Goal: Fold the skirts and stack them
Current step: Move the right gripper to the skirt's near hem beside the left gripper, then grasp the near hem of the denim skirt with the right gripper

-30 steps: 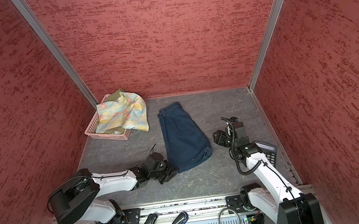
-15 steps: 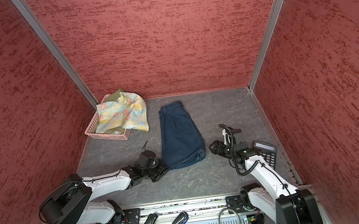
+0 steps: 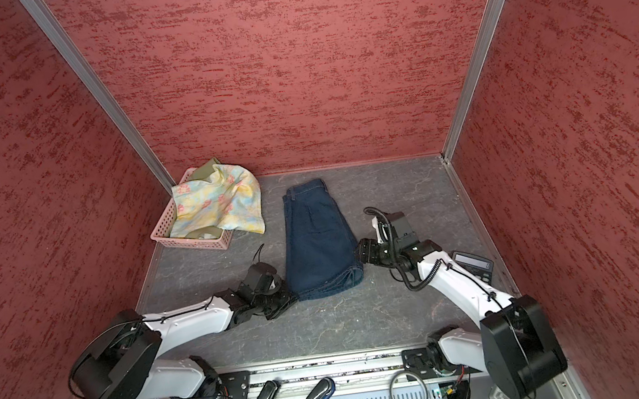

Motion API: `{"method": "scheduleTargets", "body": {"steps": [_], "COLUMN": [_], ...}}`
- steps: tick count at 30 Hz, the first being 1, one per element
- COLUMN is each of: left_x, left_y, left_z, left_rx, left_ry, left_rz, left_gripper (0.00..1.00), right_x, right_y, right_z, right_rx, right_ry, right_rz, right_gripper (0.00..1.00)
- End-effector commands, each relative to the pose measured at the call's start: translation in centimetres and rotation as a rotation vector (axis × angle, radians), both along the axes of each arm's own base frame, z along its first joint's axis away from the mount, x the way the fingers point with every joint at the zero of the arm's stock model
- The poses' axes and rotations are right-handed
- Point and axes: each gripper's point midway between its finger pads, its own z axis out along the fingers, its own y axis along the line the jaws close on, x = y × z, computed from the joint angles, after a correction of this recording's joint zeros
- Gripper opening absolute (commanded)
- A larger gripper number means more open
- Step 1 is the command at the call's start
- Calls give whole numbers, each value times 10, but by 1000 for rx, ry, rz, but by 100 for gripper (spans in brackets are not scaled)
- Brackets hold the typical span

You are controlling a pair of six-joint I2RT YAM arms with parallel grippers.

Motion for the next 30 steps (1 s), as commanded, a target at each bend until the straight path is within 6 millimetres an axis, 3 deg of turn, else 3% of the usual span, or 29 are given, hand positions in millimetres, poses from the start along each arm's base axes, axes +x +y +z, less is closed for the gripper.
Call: {"method": "scheduleTargets", "body": {"steps": [1,5,9,14,17,23,30], "left_x": [-4,-5,-3,-3,-3,1,1], "left_y": [12,13,14,14,15,13,18], "left_z": [-14,-16,-16,-15,-14,-10,-6], "left_rx": [86,99,104,107,112,123,155], "left_ry": [17,18,10,4,1,-11,-29], "left_rz": [-12,-22,-26,-30,-36,-49,-60], "left_gripper": [0,0,0,0,0,0,0], "right_x": [12,7,-14,-50,-61,-51,-20], "right_y": [8,36,46,23,2,-1,-6], "right_z": [9,-2,-38,-84,-92,-80,-19], "right_rx": [-38,-24,-19,-79,-147,-165,-107], "right_ry": [-36,-3,83,180,186,137,5], "right_rz": [5,71,87,44,-5,-28,-78], "right_gripper": [64,52,44,40,39,39,48]}}
